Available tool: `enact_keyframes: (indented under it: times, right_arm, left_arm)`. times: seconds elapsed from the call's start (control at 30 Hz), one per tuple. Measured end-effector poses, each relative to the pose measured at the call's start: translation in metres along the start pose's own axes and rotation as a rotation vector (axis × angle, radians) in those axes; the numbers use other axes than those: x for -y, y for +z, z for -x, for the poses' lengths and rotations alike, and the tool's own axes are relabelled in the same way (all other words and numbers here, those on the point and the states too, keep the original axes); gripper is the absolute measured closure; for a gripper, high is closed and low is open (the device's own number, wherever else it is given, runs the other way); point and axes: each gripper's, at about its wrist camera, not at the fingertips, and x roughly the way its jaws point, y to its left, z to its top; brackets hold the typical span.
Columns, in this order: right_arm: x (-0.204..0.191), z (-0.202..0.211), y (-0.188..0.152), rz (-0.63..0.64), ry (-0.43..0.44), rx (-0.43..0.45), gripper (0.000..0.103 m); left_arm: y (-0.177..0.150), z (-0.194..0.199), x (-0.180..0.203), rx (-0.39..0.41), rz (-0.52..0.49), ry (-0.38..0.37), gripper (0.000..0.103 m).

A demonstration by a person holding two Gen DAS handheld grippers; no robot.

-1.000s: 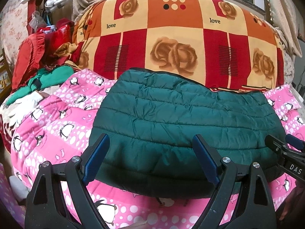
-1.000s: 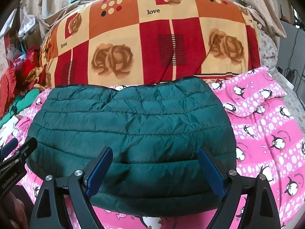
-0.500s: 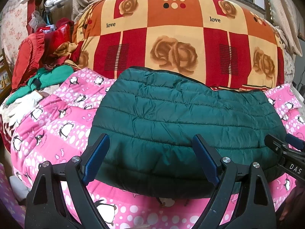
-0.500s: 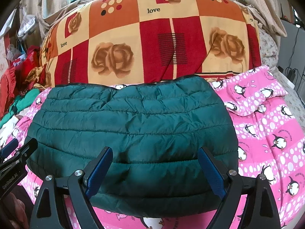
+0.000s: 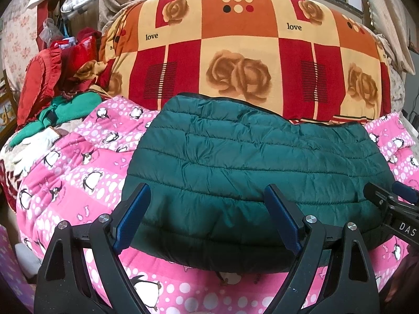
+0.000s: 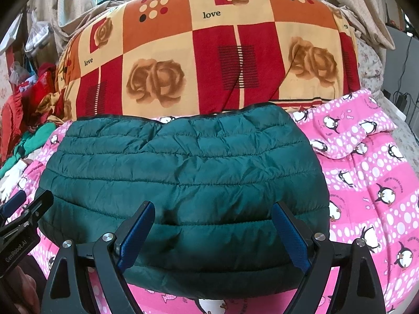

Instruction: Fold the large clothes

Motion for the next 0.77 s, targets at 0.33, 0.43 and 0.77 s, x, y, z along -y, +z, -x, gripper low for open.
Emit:
enact_keyframes:
  times: [0.33, 0.43, 0.77]
  right_arm:
    - [0.0, 0.0, 0.001, -0.001, 0.001, -0.003, 0.014]
    - [0.002, 0.001, 0.003, -0.001, -0.002, 0.004, 0.014]
    - [0.016, -0.006, 0.012, -0.017, -0.01, 0.0, 0.014]
  left_arm:
    - [0.005, 0.0, 0.0, -0.001, 0.0, -0.01, 0.015]
    - [0.008, 0.001, 0.002, 0.004, -0.004, -0.018, 0.015]
    - [0.017, 0.001, 0.003, 0.054, -0.034, -0.054, 0.015]
